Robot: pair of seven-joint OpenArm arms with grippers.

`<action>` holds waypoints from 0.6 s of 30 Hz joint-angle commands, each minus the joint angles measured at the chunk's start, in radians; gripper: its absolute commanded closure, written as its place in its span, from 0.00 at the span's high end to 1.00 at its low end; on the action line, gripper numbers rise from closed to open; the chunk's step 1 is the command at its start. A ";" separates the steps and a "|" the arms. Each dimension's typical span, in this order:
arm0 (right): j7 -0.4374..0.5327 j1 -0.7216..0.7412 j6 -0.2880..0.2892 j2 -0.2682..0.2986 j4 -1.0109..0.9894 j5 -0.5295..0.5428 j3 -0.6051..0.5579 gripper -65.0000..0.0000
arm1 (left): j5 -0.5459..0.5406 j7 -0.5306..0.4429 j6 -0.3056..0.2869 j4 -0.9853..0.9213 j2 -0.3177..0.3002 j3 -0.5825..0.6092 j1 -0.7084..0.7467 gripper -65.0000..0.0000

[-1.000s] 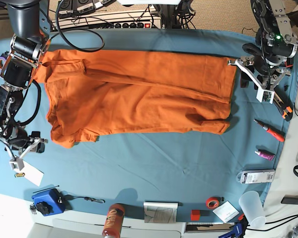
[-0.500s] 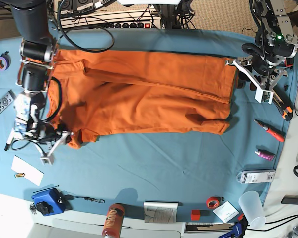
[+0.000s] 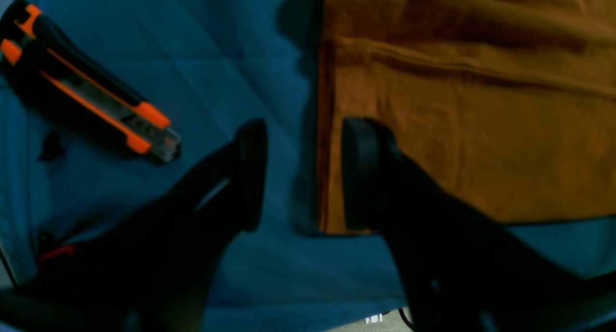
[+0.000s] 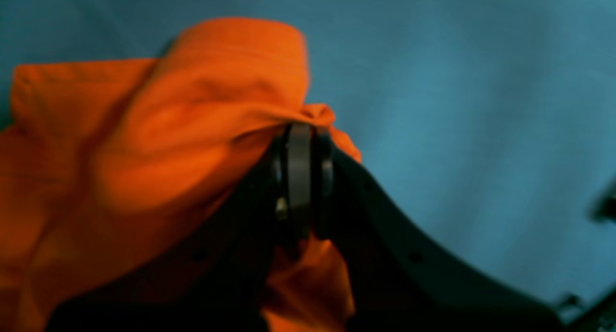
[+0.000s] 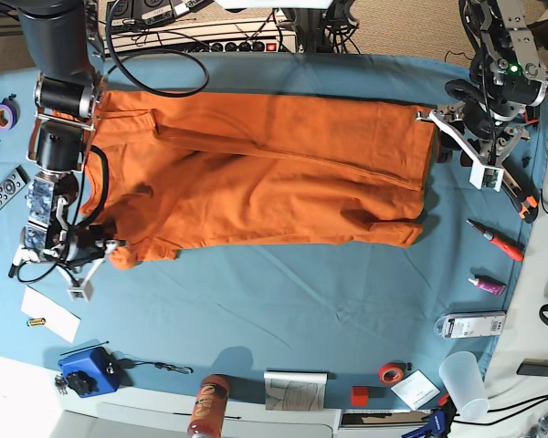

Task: Layout the t-shirt on the table in an organized manner, then fold the t-shirt properly
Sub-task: 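Grasp the shirt hem corner with the right gripper and tug it, then grasp the shirt hem with the left gripper beside the right gripper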

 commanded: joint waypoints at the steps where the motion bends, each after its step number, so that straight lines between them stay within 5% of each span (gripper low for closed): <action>1: 0.023 0.036 -0.005 0.022 0.056 0.005 0.013 0.00 | -0.010 -0.024 0.002 0.016 -0.008 -0.003 -0.003 0.41; 9: 0.042 0.027 -0.003 0.022 0.270 0.021 0.124 0.00 | -0.010 -0.132 -0.012 0.016 -0.008 -0.003 -0.003 0.41; 14: 0.040 -0.019 -0.003 0.021 0.269 0.021 0.138 0.00 | -0.010 -0.171 -0.159 0.016 -0.008 -0.001 -0.045 0.43; 18: 0.046 -0.085 -0.003 0.021 0.269 0.021 0.138 0.00 | -0.011 -0.190 -0.195 -0.004 -0.011 -0.001 -0.113 0.53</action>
